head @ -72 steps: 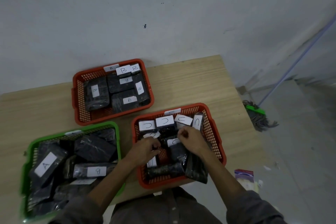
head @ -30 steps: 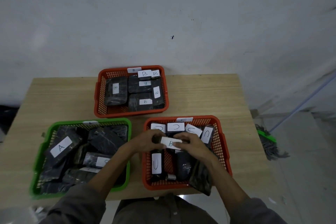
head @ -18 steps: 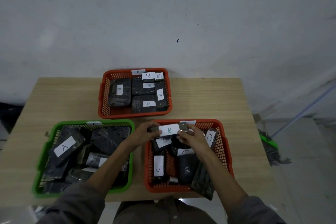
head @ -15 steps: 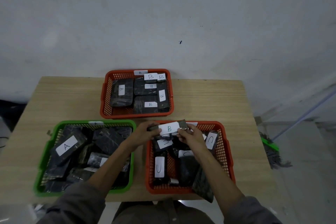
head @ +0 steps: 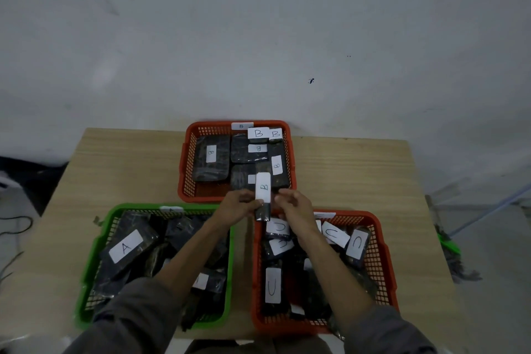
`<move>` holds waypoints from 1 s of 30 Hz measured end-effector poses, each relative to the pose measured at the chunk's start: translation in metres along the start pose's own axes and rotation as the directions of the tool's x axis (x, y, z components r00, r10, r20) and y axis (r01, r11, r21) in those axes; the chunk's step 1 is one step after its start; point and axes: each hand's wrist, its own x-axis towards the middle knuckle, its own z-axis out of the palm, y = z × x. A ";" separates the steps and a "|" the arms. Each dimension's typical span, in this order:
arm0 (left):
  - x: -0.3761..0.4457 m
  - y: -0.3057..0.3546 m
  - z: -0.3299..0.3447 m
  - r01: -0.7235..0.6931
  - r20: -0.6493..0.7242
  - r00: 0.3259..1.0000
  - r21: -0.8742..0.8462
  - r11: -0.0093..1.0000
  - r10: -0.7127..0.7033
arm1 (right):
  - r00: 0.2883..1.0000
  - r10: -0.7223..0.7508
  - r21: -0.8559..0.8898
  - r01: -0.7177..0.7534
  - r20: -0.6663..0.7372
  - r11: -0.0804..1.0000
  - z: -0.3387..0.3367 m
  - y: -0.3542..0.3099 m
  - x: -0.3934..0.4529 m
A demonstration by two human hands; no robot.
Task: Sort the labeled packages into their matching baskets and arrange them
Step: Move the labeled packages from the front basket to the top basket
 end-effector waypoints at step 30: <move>0.093 0.014 0.010 -0.086 -0.303 0.942 0.198 0.976 0.144 | 0.985 0.003 -0.187 -0.036 -0.171 0.982 -0.015 -0.004 0.035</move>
